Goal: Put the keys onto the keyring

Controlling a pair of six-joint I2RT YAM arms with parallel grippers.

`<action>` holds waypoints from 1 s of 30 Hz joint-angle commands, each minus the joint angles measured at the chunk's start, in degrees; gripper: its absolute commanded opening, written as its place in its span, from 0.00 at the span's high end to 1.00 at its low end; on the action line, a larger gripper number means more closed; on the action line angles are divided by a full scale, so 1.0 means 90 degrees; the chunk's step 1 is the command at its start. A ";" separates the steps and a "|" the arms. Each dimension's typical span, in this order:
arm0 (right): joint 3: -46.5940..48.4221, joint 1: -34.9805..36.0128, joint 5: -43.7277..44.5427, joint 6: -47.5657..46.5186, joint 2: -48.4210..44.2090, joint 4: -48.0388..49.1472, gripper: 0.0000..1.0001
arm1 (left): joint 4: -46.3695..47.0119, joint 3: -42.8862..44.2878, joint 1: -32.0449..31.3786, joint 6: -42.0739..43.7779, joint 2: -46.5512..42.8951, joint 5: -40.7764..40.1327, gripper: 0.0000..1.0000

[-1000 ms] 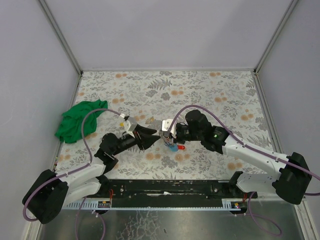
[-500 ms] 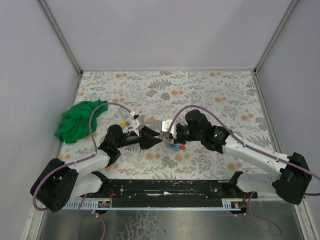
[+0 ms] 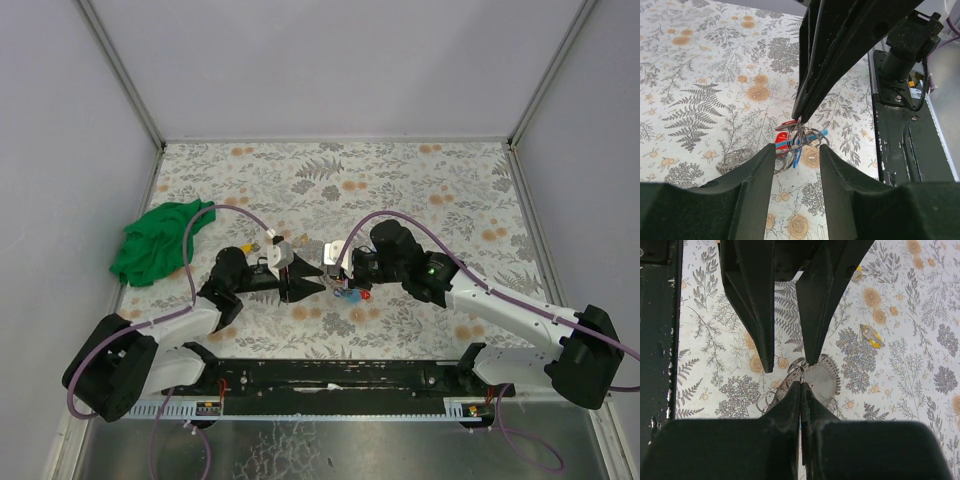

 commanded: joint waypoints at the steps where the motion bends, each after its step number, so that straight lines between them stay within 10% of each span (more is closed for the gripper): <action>1: 0.0315 0.0045 -0.0164 -0.0056 -0.0189 0.0159 1.00 | 0.0267 0.0148 0.0046 0.0339 -0.0143 0.0077 0.60; 30: 0.0277 0.0050 -0.0203 0.0005 -0.0274 0.0237 1.00 | -0.0006 0.0500 0.0039 0.0102 0.0366 0.0548 0.77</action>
